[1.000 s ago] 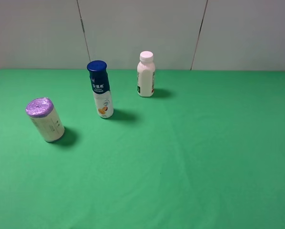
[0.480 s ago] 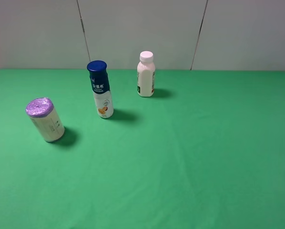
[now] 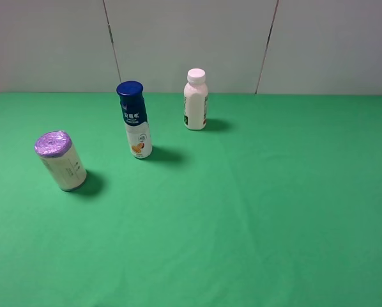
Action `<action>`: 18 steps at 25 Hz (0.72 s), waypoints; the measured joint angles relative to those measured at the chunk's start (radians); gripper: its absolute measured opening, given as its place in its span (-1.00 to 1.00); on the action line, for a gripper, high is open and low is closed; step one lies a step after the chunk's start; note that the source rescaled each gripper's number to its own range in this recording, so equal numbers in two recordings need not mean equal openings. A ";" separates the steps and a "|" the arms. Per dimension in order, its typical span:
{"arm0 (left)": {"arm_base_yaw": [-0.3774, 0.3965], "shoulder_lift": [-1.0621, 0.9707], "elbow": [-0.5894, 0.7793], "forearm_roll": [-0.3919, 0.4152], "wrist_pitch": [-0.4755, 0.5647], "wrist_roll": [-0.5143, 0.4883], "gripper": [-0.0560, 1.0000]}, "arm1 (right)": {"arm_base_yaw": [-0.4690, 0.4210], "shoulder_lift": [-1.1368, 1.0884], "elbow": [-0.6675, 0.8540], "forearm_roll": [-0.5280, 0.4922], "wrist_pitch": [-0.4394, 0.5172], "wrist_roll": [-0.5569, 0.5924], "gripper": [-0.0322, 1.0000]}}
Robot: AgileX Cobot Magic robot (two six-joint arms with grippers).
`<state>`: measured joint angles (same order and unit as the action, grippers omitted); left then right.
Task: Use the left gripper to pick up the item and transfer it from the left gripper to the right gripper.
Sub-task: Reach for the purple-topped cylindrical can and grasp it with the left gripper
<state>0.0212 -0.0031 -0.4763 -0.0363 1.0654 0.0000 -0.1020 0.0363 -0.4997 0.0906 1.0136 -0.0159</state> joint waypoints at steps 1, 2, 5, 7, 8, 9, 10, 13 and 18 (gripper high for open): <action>0.000 0.000 0.000 0.000 0.000 0.000 1.00 | 0.000 0.000 0.000 0.000 0.000 0.000 1.00; 0.000 0.000 0.000 0.000 0.000 0.000 1.00 | 0.000 0.000 0.000 0.000 0.000 0.000 1.00; 0.000 0.000 -0.005 0.000 0.000 0.000 1.00 | 0.000 0.000 0.000 0.000 0.000 0.000 1.00; 0.000 0.000 -0.025 0.000 0.000 0.000 1.00 | 0.000 0.000 0.000 0.000 0.000 0.000 1.00; 0.000 0.000 -0.036 0.000 0.000 0.000 1.00 | 0.000 0.000 0.000 0.000 0.000 0.000 1.00; 0.000 0.001 -0.051 0.000 0.003 -0.007 1.00 | 0.000 0.000 0.000 0.000 0.000 0.000 1.00; 0.000 0.008 -0.065 0.000 0.009 -0.009 1.00 | 0.000 0.000 0.000 0.000 0.000 0.000 1.00; 0.000 0.076 -0.102 0.000 0.018 -0.010 1.00 | 0.000 0.000 0.000 0.000 0.000 0.000 1.00; 0.000 0.255 -0.148 -0.001 0.023 -0.010 1.00 | 0.000 0.000 0.000 0.000 0.000 0.000 1.00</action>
<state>0.0212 0.2514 -0.6244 -0.0375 1.0884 -0.0102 -0.1020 0.0363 -0.4997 0.0906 1.0136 -0.0159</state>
